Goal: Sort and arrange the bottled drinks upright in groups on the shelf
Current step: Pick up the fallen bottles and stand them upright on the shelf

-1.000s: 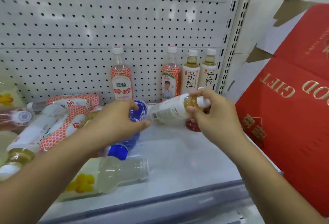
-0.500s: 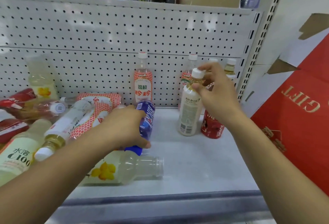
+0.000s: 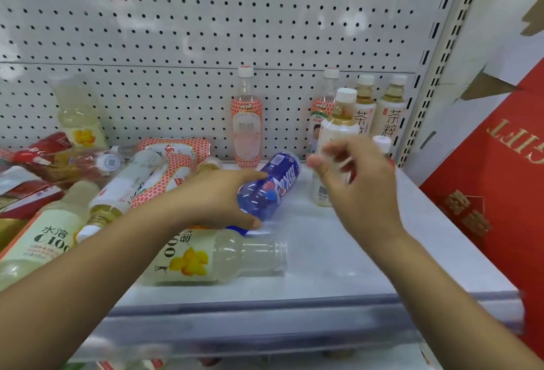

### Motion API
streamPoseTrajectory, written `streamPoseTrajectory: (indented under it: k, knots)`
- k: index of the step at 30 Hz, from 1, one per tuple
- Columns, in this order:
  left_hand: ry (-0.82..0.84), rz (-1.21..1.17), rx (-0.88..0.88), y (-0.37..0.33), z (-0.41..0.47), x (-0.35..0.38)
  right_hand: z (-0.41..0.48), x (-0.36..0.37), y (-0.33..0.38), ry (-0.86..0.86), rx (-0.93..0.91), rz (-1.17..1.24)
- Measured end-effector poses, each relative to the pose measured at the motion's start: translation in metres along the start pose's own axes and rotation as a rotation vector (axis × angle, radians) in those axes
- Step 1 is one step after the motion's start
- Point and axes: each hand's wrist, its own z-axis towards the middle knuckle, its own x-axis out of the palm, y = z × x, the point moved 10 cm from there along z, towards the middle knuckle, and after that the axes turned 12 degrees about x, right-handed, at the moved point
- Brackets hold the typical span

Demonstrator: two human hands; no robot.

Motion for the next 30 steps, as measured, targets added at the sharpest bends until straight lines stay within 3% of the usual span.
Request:
streamPoseTrajectory:
  k: [4, 7, 12, 17, 22, 27, 30]
  knots:
    - [-0.016, -0.084, -0.004, 0.000, 0.004, -0.004, -0.063, 0.073, -0.013, 0.698, 0.265, -0.040]
    - [-0.040, -0.175, -0.069, 0.010, 0.007, -0.006, -0.091, 0.090, -0.022, 0.903, 0.285, -0.102]
    - [-0.100, -0.283, -0.106, 0.009, 0.008, -0.013, -0.088, 0.090, -0.033, 0.915, 0.341, 0.023]
    - [0.104, -0.198, -0.122, 0.003, 0.006, 0.012, -0.085, 0.078, -0.042, 0.939, 0.355, 0.102]
    - [0.092, -0.225, -0.138, 0.002, 0.010, 0.018, -0.082, 0.063, -0.045, 0.938, 0.381, 0.166]
    - [-0.042, -0.353, -0.189, 0.013, 0.000, 0.008, -0.064, 0.041, -0.059, 0.771, 0.480, 0.250]
    - [-0.242, -0.540, -0.211, 0.020, -0.005, -0.011, -0.043, 0.028, -0.064, 0.611, 0.539, 0.333]
